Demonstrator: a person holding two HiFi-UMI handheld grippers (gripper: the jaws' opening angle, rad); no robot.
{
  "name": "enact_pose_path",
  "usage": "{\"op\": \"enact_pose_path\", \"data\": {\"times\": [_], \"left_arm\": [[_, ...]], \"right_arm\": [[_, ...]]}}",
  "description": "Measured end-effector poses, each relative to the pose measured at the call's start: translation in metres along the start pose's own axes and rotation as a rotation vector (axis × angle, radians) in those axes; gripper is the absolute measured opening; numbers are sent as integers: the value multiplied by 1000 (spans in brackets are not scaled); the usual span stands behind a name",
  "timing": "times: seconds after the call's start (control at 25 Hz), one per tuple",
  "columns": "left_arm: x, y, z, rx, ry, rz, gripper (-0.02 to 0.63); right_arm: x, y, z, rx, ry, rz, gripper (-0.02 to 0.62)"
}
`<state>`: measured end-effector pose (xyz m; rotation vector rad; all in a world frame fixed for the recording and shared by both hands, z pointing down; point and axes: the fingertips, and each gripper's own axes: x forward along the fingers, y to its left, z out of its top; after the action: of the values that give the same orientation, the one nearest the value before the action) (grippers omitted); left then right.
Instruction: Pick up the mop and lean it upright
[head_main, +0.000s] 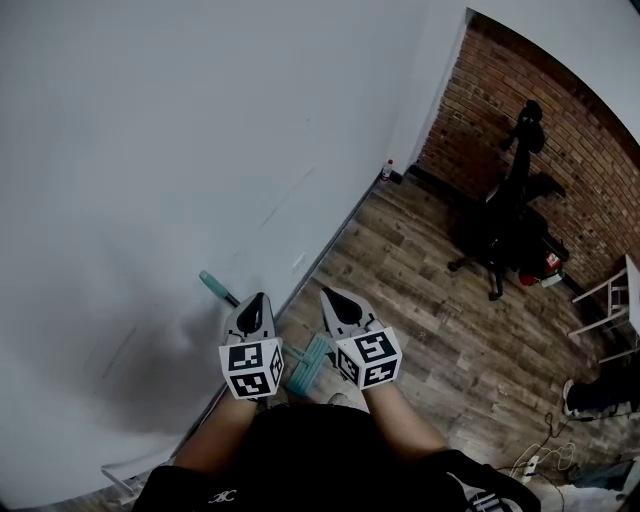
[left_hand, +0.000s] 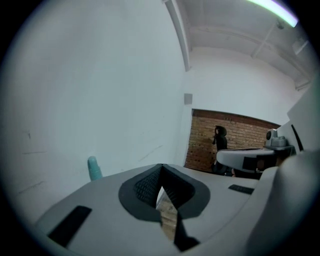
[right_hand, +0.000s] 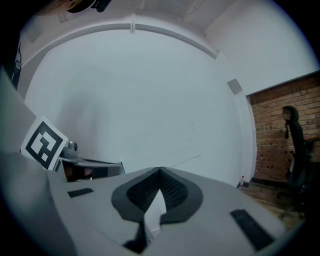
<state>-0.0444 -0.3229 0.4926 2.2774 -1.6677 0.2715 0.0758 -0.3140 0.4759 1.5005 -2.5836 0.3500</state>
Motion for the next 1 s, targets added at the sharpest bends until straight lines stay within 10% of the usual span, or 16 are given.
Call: {"op": "enact_pose_path", "data": {"times": [1.0], "left_arm": [[9, -43, 9, 58, 17, -102, -3]], "right_arm": [[-21, -23, 3, 38, -25, -64, 5]]}}
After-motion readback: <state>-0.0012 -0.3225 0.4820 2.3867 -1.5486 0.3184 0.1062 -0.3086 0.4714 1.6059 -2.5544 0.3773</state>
